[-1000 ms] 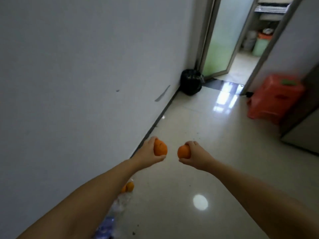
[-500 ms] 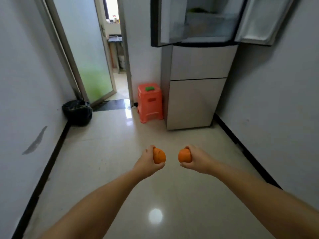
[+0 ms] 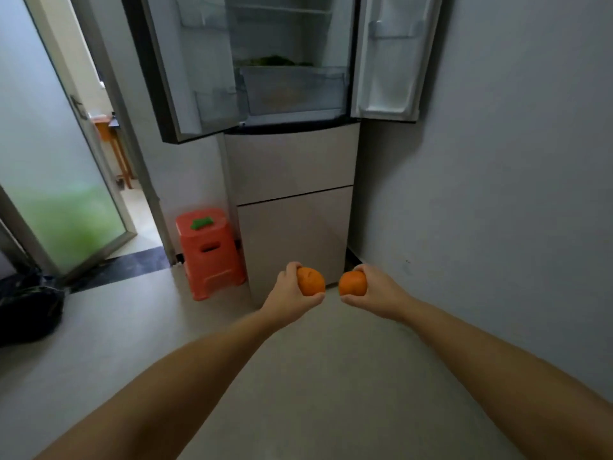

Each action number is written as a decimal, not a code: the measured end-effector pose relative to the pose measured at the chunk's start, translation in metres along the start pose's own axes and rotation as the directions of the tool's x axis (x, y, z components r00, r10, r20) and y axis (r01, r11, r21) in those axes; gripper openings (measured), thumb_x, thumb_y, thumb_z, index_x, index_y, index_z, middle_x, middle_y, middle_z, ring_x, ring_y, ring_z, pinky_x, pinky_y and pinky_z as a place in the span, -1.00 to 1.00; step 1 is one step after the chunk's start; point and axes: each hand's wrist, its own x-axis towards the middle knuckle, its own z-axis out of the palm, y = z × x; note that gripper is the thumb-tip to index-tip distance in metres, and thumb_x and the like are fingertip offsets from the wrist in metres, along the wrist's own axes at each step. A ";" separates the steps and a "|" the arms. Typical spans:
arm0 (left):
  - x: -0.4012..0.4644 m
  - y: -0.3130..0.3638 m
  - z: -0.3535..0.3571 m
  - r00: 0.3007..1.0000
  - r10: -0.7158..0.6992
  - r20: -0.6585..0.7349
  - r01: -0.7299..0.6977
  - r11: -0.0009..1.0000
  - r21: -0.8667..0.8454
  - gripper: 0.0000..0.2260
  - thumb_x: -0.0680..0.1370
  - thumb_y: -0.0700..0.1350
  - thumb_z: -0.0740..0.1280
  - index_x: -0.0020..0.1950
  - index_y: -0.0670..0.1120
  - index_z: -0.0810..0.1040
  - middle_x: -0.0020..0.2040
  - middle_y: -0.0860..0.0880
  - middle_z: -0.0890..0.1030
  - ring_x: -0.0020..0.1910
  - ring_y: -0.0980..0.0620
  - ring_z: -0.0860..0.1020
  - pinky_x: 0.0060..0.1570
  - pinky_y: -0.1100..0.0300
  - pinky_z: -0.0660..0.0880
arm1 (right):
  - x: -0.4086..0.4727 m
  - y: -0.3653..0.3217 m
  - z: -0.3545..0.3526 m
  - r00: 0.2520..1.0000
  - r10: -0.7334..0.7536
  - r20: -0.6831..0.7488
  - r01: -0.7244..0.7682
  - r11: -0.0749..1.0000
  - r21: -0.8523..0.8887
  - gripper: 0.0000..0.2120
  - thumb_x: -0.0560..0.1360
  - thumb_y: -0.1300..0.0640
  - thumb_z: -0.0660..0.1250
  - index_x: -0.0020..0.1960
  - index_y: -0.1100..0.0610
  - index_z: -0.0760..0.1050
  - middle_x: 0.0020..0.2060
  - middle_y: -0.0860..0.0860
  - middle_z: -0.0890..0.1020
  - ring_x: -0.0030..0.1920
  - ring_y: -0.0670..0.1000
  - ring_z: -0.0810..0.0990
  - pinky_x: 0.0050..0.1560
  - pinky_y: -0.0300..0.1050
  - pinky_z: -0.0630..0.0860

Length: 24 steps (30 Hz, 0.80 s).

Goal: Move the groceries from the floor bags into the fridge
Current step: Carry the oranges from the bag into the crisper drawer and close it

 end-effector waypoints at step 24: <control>0.592 0.143 -0.093 0.869 0.191 -0.457 -0.253 0.964 -0.077 -0.34 0.43 -0.04 0.47 0.41 -0.01 0.19 0.33 -0.10 0.29 0.15 0.06 0.39 0.09 0.22 0.37 | 0.568 0.011 -0.252 0.937 -0.276 -0.213 0.342 0.843 0.416 -0.56 0.45 -0.02 0.42 0.23 -0.01 0.30 0.06 -0.03 0.45 -0.06 -0.10 0.53 -0.12 -0.23 0.56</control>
